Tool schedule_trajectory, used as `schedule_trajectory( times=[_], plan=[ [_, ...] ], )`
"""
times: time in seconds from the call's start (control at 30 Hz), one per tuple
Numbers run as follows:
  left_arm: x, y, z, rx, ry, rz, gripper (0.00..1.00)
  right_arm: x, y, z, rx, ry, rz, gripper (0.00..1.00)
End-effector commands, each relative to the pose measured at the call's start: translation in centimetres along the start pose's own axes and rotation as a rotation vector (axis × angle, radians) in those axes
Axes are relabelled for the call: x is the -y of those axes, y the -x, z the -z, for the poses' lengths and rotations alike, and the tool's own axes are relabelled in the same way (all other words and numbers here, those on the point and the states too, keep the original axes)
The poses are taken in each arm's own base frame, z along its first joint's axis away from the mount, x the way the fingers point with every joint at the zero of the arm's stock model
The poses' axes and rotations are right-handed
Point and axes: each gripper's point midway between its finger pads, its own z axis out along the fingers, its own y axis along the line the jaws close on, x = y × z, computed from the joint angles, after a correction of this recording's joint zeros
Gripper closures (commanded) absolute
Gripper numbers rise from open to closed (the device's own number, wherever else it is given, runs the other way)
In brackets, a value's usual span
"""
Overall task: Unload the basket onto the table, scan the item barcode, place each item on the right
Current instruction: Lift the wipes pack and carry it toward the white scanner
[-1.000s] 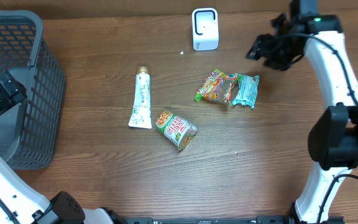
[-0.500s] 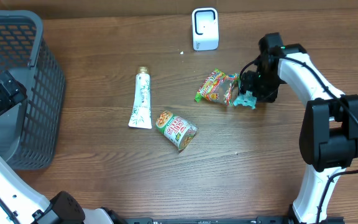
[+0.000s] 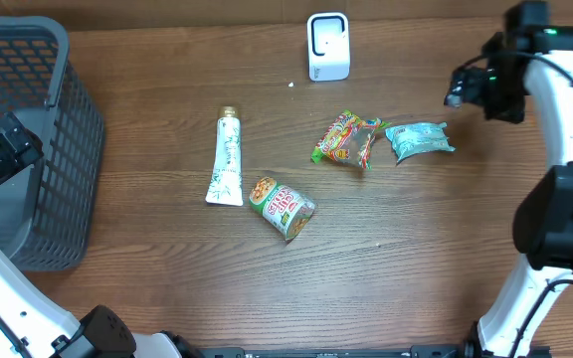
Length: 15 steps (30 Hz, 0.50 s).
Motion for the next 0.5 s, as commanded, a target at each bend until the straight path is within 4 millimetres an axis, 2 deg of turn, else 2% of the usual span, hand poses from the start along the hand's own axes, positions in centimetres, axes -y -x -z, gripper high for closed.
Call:
schedule_trajectory(
  times=[0.0, 0.03, 0.17, 0.3, 0.47],
  plan=[
    [0.0, 0.1, 0.1, 0.005, -0.003, -0.014, 0.0, -1.4, 0.3, 0.1, 0.014, 0.292, 0.132, 0.06],
    [0.0, 0.1, 0.1, 0.005, -0.003, -0.014, 0.0, -1.3, 0.3, -0.3, 0.009, 0.292, 0.147, 0.06],
    [0.0, 0.1, 0.1, 0.005, -0.003, -0.014, 0.0, -0.9, -0.6, -4.4, -0.066, 0.304, 0.254, 0.05],
    [0.0, 0.1, 0.1, 0.005, -0.003, -0.014, 0.01, -0.6, -1.3, -6.7, -0.118, 0.316, 0.237, 0.05],
    [0.0, 0.1, 0.1, 0.005, -0.003, -0.014, 0.0, -0.5, -3.5, -9.2, -0.188, 0.336, 0.219, 0.07]
  ],
)
